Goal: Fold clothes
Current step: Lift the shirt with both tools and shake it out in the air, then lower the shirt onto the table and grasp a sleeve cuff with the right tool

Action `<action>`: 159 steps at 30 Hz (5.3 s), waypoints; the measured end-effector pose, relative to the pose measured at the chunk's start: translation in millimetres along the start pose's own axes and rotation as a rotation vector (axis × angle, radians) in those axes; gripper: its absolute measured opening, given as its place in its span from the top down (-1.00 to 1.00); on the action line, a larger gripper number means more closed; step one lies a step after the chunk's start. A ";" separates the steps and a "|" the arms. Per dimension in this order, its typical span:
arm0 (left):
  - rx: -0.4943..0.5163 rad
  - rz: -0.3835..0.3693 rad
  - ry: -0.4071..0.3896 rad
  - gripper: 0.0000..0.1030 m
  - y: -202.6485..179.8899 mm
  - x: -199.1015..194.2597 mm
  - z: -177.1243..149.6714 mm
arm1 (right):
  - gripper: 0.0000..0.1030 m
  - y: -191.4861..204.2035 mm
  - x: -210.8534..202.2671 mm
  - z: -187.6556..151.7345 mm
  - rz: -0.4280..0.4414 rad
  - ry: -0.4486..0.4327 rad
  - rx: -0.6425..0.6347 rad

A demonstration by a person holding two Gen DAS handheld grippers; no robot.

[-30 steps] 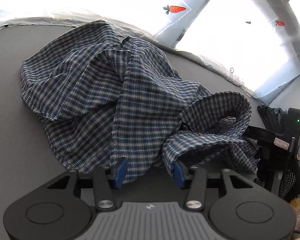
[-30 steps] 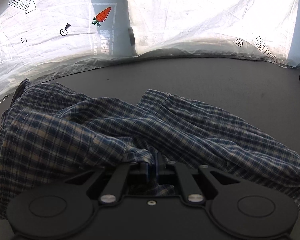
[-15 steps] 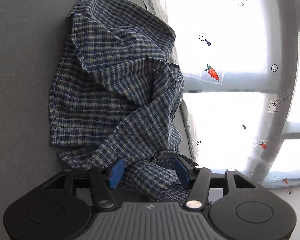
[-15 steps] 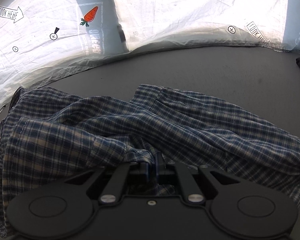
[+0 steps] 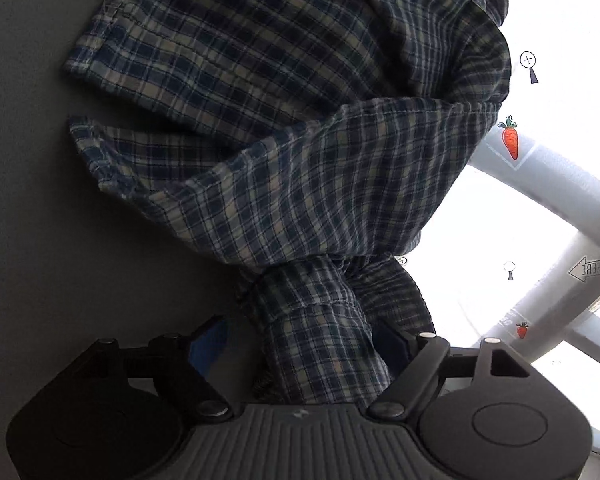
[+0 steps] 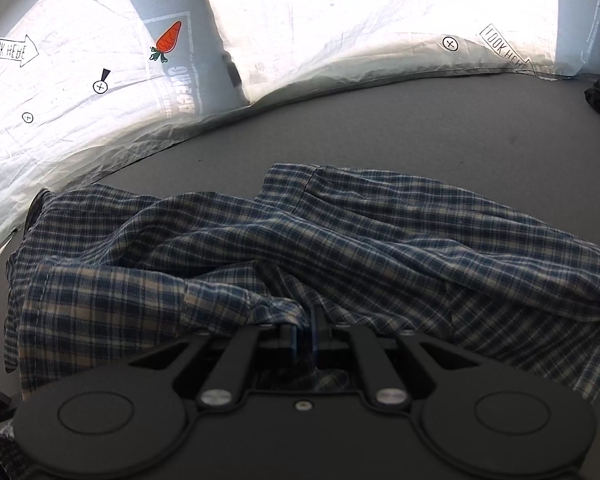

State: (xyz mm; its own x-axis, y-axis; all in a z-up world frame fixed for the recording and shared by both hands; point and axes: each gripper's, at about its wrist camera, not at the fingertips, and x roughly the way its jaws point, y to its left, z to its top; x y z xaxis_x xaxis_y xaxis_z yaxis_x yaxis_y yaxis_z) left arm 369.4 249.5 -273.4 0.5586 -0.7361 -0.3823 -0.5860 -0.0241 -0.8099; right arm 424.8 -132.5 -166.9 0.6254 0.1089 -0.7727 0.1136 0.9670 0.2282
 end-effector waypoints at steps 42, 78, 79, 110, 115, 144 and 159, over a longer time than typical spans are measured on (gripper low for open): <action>1.321 -0.737 -0.719 0.82 -321.1 -197.8 -393.3 | 0.95 33.9 -478.7 59.1 0.514 -1.254 -0.282; 0.731 0.095 -0.461 0.79 -284.7 142.0 -58.1 | 0.93 -8.5 12.1 214.2 0.280 -0.294 0.010; 0.697 0.134 -0.445 0.76 -273.0 160.0 -35.7 | 0.92 -9.3 43.9 215.1 0.241 -0.225 0.004; 0.802 0.804 -0.469 -0.52 -34.9 32.8 -160.4 | -0.15 -180.4 -49.4 -50.7 -0.218 0.079 0.043; 0.782 0.821 -0.458 -0.57 -8.3 25.5 -181.5 | -0.15 -199.8 -63.9 -97.0 -0.189 0.132 0.088; 0.700 1.100 -0.521 -1.00 42.8 72.4 -223.0 | 0.76 -231.3 -107.2 -104.9 -0.668 -0.268 -0.663; 0.656 1.121 -0.489 -1.00 24.4 82.9 -202.9 | -0.05 -354.8 -137.7 -113.4 -0.351 -0.194 0.450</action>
State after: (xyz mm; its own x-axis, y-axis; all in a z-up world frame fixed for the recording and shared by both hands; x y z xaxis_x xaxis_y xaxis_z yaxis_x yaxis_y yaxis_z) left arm 282.4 50.6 -234.6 0.2050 0.1613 -0.9654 -0.5495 0.8352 0.0229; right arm 210.8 -464.5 -208.7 0.6164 -0.2838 -0.7345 0.6274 0.7407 0.2403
